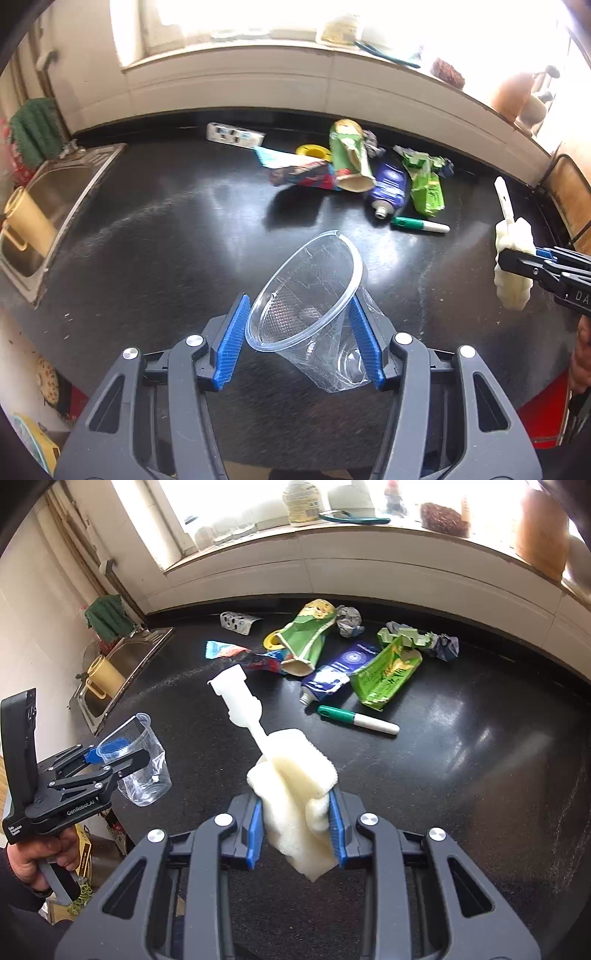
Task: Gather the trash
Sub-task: 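Carry cup and foam brush over the black bin and release both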
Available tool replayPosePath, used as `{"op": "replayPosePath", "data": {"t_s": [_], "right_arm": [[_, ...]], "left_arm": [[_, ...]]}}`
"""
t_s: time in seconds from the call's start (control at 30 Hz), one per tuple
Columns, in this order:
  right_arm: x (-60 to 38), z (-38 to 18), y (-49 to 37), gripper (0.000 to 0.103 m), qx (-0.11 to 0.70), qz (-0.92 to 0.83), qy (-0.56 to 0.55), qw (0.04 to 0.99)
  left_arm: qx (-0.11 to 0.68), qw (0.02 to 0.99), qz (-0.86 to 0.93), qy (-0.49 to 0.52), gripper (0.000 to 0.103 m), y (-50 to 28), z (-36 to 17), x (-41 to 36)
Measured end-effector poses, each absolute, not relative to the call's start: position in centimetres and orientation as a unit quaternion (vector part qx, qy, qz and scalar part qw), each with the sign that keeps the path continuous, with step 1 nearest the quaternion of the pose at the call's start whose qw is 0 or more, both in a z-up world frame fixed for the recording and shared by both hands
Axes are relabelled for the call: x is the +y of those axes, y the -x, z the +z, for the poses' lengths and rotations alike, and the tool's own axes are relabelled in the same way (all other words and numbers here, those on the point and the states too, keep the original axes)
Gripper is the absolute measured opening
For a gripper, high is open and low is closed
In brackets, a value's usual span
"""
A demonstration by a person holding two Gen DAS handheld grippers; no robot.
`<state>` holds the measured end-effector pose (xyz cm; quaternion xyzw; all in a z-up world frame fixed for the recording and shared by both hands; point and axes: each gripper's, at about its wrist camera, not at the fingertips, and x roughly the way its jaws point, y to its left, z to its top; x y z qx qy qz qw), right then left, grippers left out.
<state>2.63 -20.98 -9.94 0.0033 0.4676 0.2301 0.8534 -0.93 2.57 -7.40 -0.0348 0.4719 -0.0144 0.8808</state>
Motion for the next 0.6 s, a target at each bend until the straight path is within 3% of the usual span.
{"op": "replayPosePath", "data": {"t_s": [0.33,0.6], "right_arm": [[-6.7,-10.0,-0.5,0.03,0.46,0.348,0.056,0.815],[8.1,-13.4,5.9,0.03,0.491,0.463,0.114,0.729]], "left_arm": [[0.44,0.891,0.1,0.057,0.054,8.9,-5.6,11.6],[0.451,0.857,0.22,0.118,0.054,19.7,-8.5,21.2]]}}
